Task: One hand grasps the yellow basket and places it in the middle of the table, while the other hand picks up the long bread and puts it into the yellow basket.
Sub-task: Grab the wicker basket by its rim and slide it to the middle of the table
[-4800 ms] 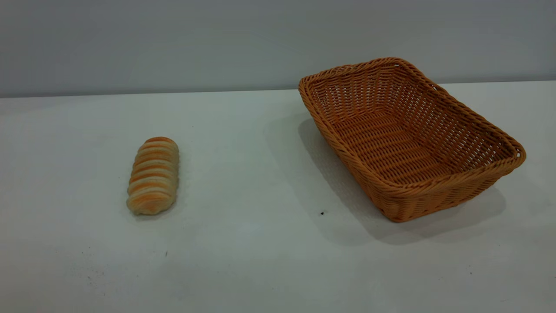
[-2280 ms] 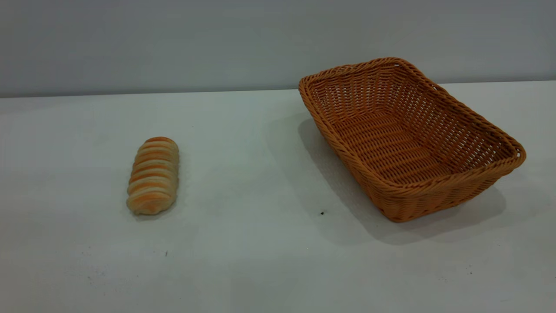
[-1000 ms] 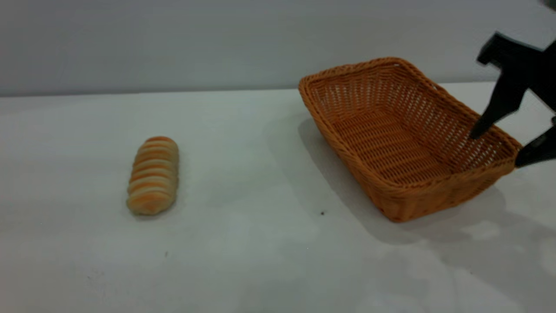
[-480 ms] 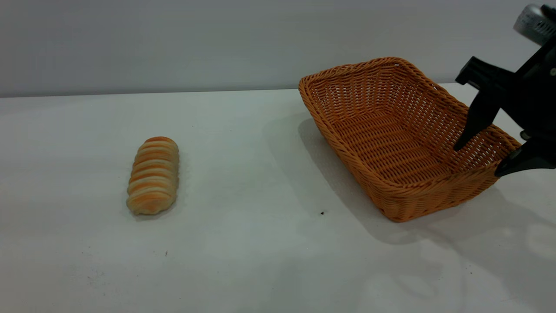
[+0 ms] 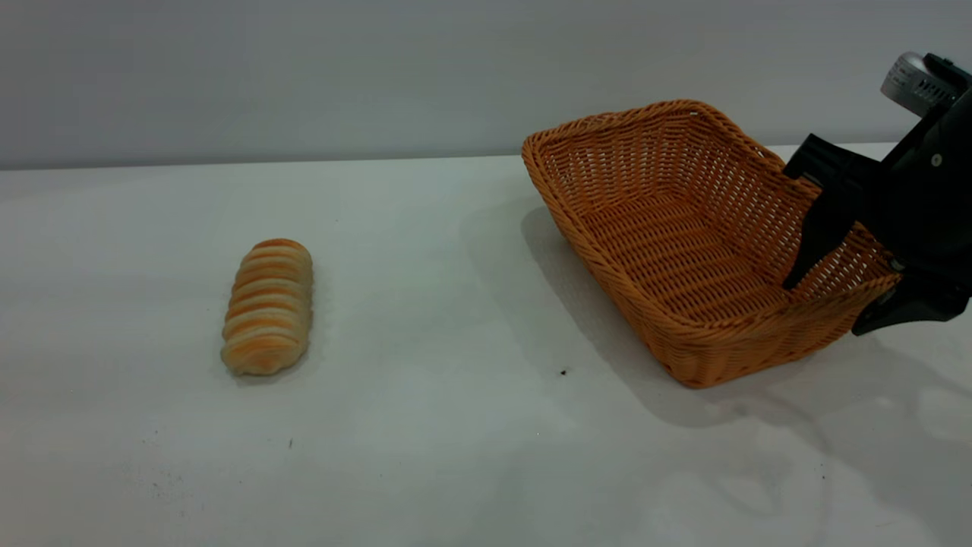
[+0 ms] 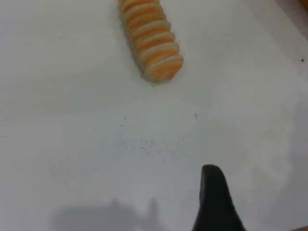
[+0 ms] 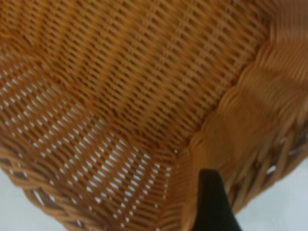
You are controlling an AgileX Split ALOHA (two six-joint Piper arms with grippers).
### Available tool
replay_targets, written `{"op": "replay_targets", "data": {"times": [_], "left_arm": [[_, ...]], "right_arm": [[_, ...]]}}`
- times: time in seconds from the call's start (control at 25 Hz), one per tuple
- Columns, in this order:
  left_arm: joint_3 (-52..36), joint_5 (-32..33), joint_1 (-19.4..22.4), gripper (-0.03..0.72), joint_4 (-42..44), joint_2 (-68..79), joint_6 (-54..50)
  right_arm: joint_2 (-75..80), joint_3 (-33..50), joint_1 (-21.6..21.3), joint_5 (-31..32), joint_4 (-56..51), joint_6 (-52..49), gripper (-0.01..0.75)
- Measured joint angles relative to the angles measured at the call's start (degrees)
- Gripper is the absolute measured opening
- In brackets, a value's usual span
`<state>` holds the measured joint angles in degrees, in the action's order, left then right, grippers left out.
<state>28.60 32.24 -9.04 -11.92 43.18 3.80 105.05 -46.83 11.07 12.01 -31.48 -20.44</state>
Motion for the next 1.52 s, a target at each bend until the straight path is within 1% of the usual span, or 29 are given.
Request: {"op": "replay_targets", "data": {"times": [0.24,0.32,0.4,0.56,0.72,0.76,0.92,1.2,1.36,1.52], "left_arm": [[0.00,-0.42,0.00,0.513,0.00,0.00,0.00],[0.00,-0.42,0.00,0.513,0.00,0.00,0.00],[0.00,-0.42,0.00,0.513,0.00,0.00,0.00],[0.00,-0.48,0.00,0.513,0.00,0.00,0.00],[0.00,-0.64,0.00,0.513,0.00,0.00,0.00],[0.00,-0.65,0.00,0.513,0.00,0.00,-0.05],[0.00,-0.83,0.00,0.513,0.00,0.00,-0.05],[0.00,-0.84,0.00,0.513,0.00,0.00,0.00],[0.00,-0.84,0.00,0.513,0.00,0.00,0.00],[0.00,-0.89,0.00,0.513,-0.06,0.00,0.00]], "right_arm": [[3.78,-1.52,0.00,-1.25,-0.38,0.00,0.531],[5.21,-2.21,0.00,-1.38,-0.44,0.00,0.514],[6.36,-2.84,0.00,-1.56,-0.60,0.00,0.479],[7.56,-3.71,-0.06,-2.22,-1.45,-0.01,0.330],[8.71,-5.91,-0.19,-3.31,-2.00,2.66,0.112],[8.81,-6.33,-0.19,-3.20,-1.52,4.39,0.092],[9.27,-8.30,-0.13,-0.04,-0.92,7.64,0.100],[9.72,-16.37,0.08,10.10,-0.90,16.46,0.100],[9.72,-17.86,1.43,12.88,-2.45,22.24,0.100],[10.63,-17.86,2.07,14.18,-3.74,24.96,0.100]]}}
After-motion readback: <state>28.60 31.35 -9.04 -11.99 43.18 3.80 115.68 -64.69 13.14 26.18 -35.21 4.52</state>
